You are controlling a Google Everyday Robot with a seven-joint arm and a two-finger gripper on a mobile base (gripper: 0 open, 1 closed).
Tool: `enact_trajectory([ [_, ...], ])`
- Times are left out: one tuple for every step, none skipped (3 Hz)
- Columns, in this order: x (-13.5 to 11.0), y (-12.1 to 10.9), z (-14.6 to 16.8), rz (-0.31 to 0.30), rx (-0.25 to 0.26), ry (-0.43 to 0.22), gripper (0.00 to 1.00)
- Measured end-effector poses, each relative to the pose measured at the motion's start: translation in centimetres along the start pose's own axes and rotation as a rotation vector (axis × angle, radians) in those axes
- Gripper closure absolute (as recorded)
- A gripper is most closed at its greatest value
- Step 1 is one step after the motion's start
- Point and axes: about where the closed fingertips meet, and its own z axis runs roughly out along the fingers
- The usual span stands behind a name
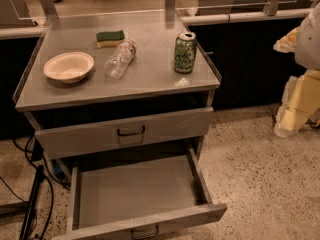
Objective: Close middle drawer
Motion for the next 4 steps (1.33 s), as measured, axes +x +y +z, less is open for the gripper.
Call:
enact_trajectory([
  [0.00,0.00,0.00,0.000,0.000,0.000,0.00],
  [0.00,0.00,0.00,0.000,0.000,0.000,0.16],
  [0.00,0.00,0.00,0.000,0.000,0.000,0.39],
  [0.00,0.00,0.00,0.000,0.000,0.000,0.63],
])
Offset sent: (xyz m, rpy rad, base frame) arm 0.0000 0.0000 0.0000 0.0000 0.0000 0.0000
